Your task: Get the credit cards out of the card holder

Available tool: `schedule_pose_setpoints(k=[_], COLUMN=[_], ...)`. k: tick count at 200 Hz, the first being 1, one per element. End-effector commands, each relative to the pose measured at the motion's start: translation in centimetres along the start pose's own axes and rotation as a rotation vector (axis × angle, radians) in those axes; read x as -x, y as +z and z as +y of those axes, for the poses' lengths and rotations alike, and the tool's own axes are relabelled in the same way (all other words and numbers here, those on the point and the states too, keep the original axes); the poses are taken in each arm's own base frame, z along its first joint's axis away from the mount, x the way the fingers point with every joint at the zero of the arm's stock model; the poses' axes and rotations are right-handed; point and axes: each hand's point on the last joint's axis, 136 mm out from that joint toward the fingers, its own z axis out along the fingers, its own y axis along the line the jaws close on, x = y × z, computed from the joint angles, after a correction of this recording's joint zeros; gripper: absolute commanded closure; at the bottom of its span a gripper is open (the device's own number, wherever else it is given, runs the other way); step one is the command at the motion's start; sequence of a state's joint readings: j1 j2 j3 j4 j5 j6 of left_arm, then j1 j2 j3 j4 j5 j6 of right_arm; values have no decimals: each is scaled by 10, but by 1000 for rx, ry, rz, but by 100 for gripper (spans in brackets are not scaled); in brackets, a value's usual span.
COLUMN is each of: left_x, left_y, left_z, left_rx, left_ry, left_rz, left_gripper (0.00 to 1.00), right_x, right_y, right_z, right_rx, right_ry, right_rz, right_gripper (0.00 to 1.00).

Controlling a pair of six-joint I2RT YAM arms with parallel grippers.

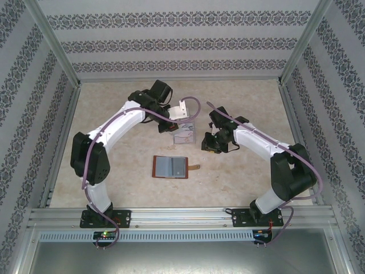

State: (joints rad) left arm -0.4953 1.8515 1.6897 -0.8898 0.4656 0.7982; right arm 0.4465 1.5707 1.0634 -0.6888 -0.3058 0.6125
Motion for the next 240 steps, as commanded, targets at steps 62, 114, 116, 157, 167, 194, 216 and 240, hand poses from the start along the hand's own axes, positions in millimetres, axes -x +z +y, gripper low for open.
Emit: schedule_pose_setpoints(k=[62,114,116,157,167,194,216,240], left_x=[-3,-1,-1,-5,-8,-12,-12,-12], left_y=[38,53,53,60,63,69,71,74], left_z=[39,54,54,53,52,53,53,52], left_rx=[8,31,29,-7,-14,-18,-20,-29], left_ry=[99,108,107,103,100,97,96,96], left_rz=[82,88,89,115,127,147,146,147], left_gripper=[100,100,100,100,100,98,93,88], right_x=[-8,-11,-11,-12,-12,-13,-14,-14], right_y=[-5,-7,-7,-7,-7,-7,-7,-7], right_z=[-16,-17,-17,-19,-19,-19,-20,-22], right_rx=[-31,-30,-30,-33,-32,-32,-32,-35], right_ry=[21,31,31,33,36,38,41,46], right_rz=[-16,-20,-21,-22,-21,-22,-24,-25], right_gripper=[74,74,74,74,74,74,74,73])
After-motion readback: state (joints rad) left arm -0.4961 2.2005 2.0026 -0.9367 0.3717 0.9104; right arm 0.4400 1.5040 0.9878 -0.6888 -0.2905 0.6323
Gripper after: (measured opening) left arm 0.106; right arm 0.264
